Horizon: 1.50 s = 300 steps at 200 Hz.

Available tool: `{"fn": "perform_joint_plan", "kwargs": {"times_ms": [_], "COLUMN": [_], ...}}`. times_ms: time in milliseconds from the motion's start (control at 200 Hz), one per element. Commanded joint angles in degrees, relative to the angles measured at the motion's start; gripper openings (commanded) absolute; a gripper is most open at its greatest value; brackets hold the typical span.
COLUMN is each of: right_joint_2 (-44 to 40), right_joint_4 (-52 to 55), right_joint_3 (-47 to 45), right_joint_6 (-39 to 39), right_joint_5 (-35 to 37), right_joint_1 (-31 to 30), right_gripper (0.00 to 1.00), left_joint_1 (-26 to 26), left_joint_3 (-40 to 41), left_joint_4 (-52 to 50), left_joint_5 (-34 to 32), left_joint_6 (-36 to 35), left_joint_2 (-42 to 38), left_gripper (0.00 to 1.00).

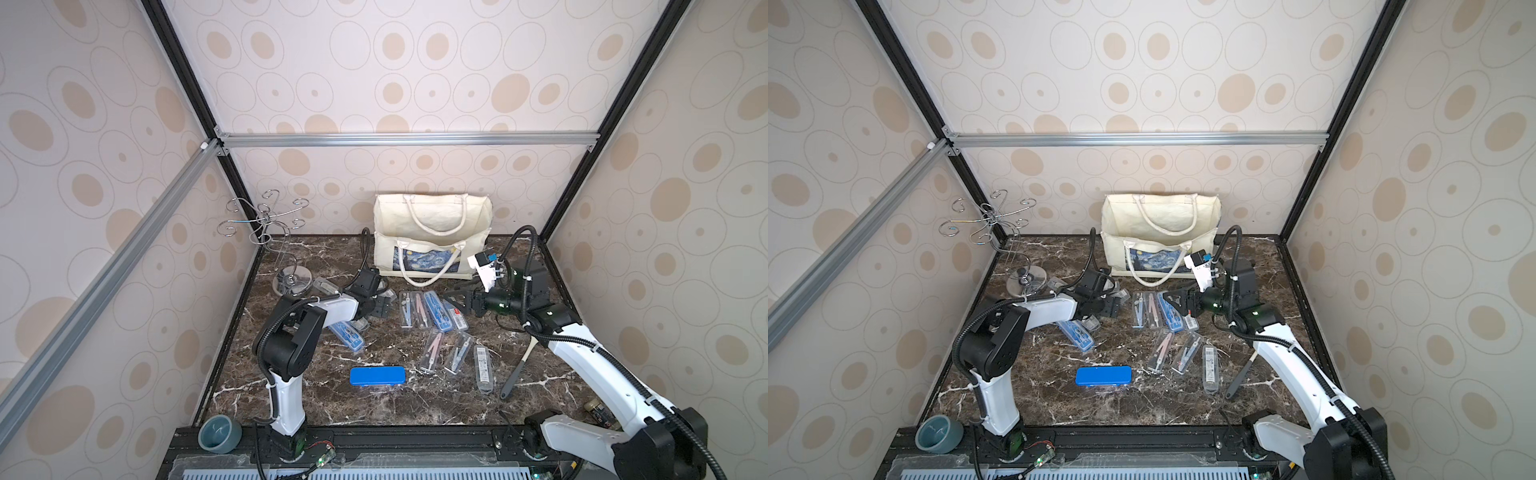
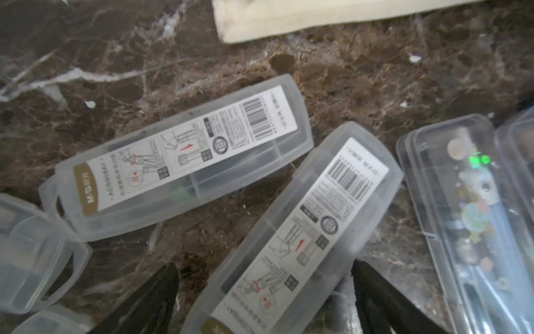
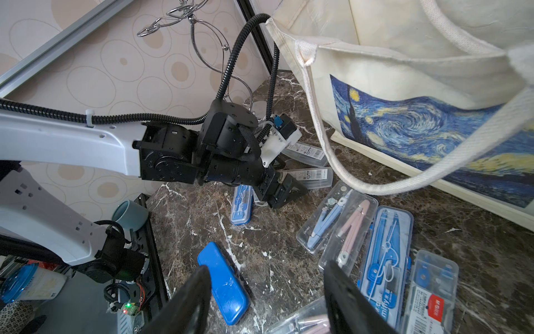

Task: Put the compass set into the canvas bag
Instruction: Pick up the compass set at the center of the board.

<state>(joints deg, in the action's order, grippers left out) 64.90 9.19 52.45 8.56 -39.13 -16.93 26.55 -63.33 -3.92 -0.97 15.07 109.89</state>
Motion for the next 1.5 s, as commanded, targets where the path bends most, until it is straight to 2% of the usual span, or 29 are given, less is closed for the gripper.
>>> {"fn": "perform_joint_plan", "kwargs": {"times_ms": [0,305,440,500,635,825,920,1010,1140,1245,1365,1496], "right_joint_2": [-2.04,-0.66,0.34,0.60,1.01,0.65,0.44,0.39,0.40,0.07,-0.55,-0.89], "right_joint_4": [0.27,-0.84,-1.22,-1.28,-1.46,-1.35,-1.54,-1.64,-1.63,-1.72,-1.90,-1.73], "right_joint_3": [-0.77,-0.42,-0.32,-0.35,-0.50,-1.03,-1.34,-1.47,-1.61,-1.83,-2.05,-1.25], "right_joint_6": [0.42,1.15,1.20,1.35,1.34,1.12,1.25,1.27,1.36,1.39,1.33,0.86], "right_joint_5": [1.05,1.43,1.71,1.78,1.87,2.51,2.58,2.72,2.73,2.83,3.14,3.22], "right_joint_1": [-0.30,-0.28,-0.30,-0.28,-0.28,-0.26,-0.28,-0.25,-0.25,-0.28,-0.23,-0.30], "right_gripper": [0.64,0.64,0.64,0.64,0.64,0.64,0.64,0.64,0.64,0.64,0.64,0.64], "left_joint_1": [0.04,0.20,0.52,0.75,1.18,2.51,3.20,3.77,4.36,4.64,4.74,4.74], "left_joint_3": [-2.64,-2.41,-2.42,-2.12,-1.71,-1.80,-1.65,-1.10,0.15,1.76,4.08,6.18], "left_joint_4": [-3.47,-4.37,-4.79,-4.61,-4.27,-5.48,-5.80,-5.72,-4.97,-3.80,-1.68,1.10], "left_joint_5": [4.06,11.24,12.24,12.31,10.71,6.09,4.11,2.54,1.23,0.20,-1.27,-2.35], "left_joint_6": [-2.44,-3.36,-3.36,-3.16,-3.20,-4.56,-4.73,-4.24,-3.71,-3.25,-3.10,-2.98], "left_joint_2": [1.23,2.70,2.96,3.04,3.37,3.72,4.13,4.46,4.56,3.63,1.31,-1.92], "left_gripper": [0.91,0.78,0.75,0.71,0.57,0.56,0.64,0.65,0.61,0.49,0.42,0.41]}}
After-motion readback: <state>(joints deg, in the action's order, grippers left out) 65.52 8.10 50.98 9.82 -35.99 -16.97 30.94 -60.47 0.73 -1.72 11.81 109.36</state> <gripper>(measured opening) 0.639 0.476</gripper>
